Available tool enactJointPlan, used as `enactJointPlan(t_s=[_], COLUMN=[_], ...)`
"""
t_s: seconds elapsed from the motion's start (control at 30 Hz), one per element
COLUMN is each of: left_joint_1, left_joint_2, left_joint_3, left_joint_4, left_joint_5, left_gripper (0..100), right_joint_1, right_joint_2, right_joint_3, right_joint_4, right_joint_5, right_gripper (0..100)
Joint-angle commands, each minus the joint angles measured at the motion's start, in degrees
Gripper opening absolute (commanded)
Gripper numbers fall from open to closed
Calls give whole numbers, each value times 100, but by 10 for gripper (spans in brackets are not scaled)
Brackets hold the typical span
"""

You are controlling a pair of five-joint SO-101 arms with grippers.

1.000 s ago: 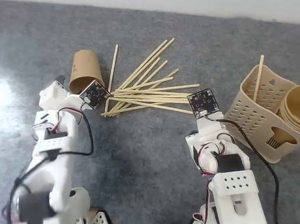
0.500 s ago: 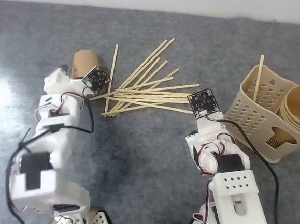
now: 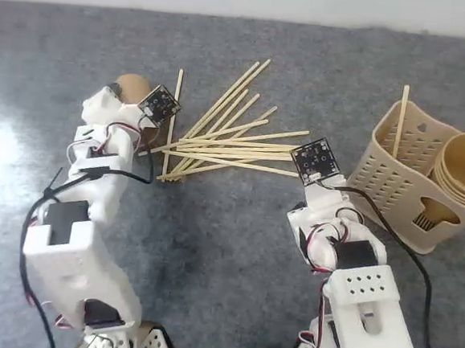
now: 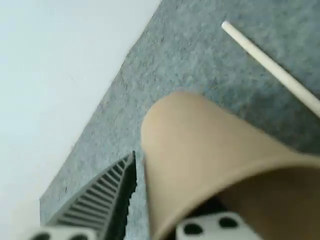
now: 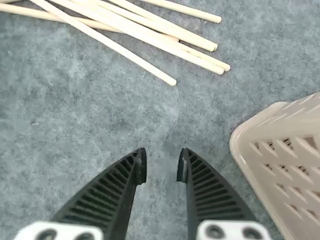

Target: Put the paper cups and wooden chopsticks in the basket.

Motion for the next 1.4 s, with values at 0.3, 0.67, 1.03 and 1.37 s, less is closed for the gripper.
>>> enactJointPlan(t_s=[0.3, 0.67, 1.03, 1.37], left_joint_1=[114, 703, 1380, 2207], left_joint_2=[-1503, -3490, -1890, -1125], left_joint_3=[-295, -2923, -5543, -5226], left_joint_4=[571, 7235, 11684, 12070], left_joint_5=[949, 1363, 1837, 1732], left_gripper=[9, 9, 9, 9], right_joint_1=[-4, -4, 4, 541], right_joint_2=[-31, 532, 593, 593], right_joint_3=[202, 26, -9, 9], right_joint_4=[-549, -637, -611, -901], right_joint_5=[-9, -18, -18, -97], right_gripper=[112, 111, 111, 111])
